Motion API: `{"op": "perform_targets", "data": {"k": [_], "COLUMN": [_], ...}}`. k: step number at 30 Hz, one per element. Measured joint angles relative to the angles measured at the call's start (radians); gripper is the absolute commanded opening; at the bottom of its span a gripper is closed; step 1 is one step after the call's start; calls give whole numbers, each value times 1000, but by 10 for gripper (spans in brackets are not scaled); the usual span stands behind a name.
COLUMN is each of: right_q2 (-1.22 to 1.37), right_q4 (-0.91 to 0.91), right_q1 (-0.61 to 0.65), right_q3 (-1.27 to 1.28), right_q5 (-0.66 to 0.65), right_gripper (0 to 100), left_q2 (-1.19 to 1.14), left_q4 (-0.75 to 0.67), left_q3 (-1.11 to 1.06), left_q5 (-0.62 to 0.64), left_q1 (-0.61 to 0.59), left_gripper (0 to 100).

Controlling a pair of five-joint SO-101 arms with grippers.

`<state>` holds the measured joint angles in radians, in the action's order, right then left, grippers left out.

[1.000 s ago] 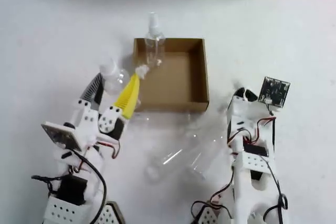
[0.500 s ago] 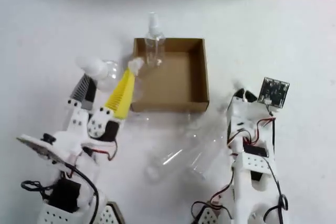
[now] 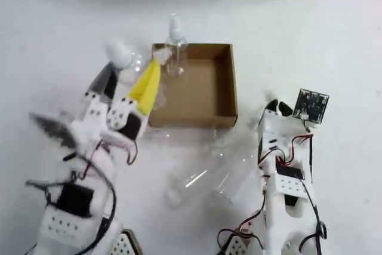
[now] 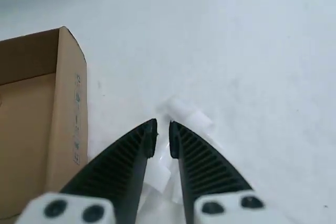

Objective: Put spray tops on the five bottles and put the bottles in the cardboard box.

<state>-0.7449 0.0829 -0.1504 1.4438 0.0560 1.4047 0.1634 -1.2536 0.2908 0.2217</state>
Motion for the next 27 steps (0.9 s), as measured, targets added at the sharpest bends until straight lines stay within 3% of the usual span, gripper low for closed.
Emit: {"op": "perform_targets", "data": {"k": [12, 27], "right_q2": [0, 0], "right_q4": [0, 0], "right_q1": [-6, -6], "right_q3": [0, 0], "right_q5": [0, 0], "right_gripper": [21, 21], "left_q2": [-399, -448], "left_q4": [-379, -404], "left_q3": [-77, -112], "left_q5": [0, 0], "left_q1": [0, 0], "left_gripper": [20, 20]}}
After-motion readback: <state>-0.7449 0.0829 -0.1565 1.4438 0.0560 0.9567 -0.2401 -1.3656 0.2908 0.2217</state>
